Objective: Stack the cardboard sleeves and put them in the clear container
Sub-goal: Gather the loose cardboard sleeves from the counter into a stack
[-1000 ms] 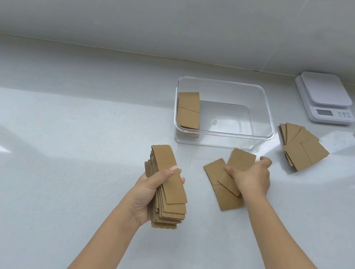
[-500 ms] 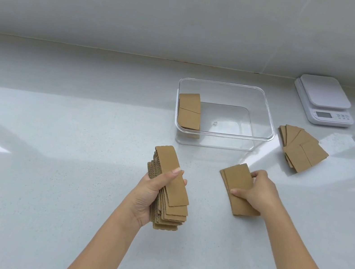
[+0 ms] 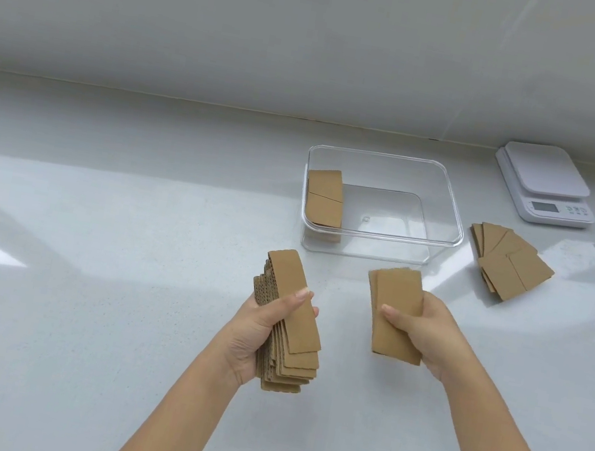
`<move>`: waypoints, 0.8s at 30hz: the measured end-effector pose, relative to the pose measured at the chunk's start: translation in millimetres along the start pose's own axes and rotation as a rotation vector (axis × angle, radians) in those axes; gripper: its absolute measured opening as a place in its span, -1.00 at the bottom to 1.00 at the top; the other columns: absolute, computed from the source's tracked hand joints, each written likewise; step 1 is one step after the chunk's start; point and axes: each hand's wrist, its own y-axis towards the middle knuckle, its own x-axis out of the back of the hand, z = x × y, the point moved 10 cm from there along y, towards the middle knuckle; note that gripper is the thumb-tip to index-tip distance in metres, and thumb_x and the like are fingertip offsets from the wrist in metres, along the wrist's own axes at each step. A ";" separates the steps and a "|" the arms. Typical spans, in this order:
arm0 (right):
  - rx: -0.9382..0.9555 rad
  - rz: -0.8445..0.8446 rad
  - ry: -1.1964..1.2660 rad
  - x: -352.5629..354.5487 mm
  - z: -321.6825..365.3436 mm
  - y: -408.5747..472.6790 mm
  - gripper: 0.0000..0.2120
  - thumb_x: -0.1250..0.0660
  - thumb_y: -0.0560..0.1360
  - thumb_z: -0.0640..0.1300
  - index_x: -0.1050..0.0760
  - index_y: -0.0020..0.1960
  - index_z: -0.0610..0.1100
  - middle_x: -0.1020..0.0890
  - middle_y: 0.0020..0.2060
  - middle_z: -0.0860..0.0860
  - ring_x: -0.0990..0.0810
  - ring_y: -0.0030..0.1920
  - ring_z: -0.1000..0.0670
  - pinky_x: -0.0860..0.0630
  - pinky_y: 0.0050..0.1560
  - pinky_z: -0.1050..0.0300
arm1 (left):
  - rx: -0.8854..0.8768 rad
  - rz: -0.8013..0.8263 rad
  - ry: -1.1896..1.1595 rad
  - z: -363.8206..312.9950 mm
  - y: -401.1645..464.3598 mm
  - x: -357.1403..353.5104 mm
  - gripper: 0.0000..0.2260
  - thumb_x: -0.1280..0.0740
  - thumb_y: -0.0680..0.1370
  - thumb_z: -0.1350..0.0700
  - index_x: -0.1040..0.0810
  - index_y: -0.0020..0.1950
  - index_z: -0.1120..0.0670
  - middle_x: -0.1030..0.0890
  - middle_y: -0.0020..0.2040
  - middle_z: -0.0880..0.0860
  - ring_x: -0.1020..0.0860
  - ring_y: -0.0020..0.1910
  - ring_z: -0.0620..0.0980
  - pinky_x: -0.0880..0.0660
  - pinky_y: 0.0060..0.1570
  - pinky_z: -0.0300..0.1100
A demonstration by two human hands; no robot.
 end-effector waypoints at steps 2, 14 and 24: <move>0.081 0.208 0.242 -22.0 26.9 -19.1 -0.73 -0.29 0.52 -0.27 -0.42 0.22 -0.24 -0.62 -0.07 -0.08 -0.62 -0.13 -0.02 -0.58 -0.21 0.07 | -0.013 0.009 0.005 -1.8 -1.0 -2.3 -0.45 -0.51 0.28 0.03 -0.51 0.21 0.21 -0.68 -0.13 0.15 -0.67 -0.20 -0.01 -0.61 -0.30 -0.08; 0.166 0.516 0.356 -71.4 40.6 -63.4 -0.61 -0.30 0.50 -0.12 -0.39 0.28 -0.24 -0.59 0.18 -0.20 -0.60 0.13 -0.13 -0.54 0.15 -0.06 | -0.198 0.199 0.200 -11.6 -25.5 -61.0 -0.35 -0.56 0.23 -0.04 -0.52 0.24 0.18 -0.61 0.09 0.32 -0.62 -0.03 0.24 -0.60 -0.15 0.09; 0.138 0.596 0.505 11.5 23.6 -65.0 -0.36 -0.45 0.37 -0.10 -0.24 0.35 -0.10 -0.63 0.15 -0.21 -0.63 0.10 -0.21 -0.60 -0.05 -0.06 | -0.255 0.134 0.589 2.4 -5.1 -146.9 -0.38 -0.48 0.35 0.03 -0.25 0.30 -0.19 -0.62 0.08 0.03 -0.66 -0.02 0.01 -0.60 0.00 0.01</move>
